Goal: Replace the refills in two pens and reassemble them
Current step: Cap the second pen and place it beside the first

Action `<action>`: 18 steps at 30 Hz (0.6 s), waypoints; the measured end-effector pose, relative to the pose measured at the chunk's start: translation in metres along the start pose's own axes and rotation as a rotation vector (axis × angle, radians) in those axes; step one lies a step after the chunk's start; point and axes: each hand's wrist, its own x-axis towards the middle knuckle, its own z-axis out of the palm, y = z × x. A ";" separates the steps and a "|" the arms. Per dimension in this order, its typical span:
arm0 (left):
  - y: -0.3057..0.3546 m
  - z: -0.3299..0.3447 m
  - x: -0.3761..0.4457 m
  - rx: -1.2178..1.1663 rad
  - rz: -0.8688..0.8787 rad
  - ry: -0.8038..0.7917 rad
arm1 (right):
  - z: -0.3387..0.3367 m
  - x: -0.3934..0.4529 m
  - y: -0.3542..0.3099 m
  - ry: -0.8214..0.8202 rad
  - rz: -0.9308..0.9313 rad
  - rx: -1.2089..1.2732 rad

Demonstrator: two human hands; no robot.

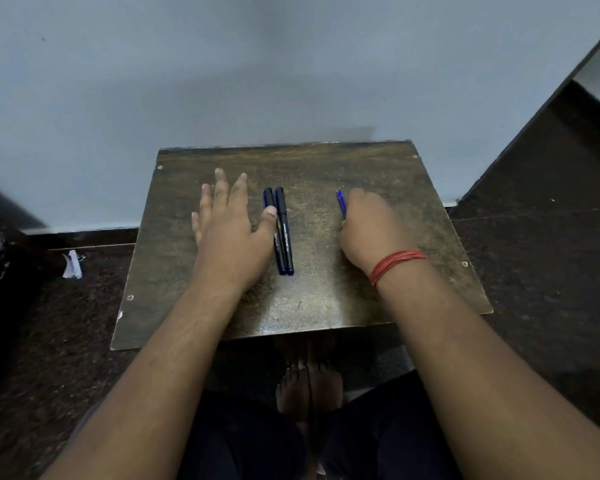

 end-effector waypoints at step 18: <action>-0.002 0.010 0.003 0.012 0.006 0.003 | 0.009 0.003 -0.016 0.009 -0.041 0.065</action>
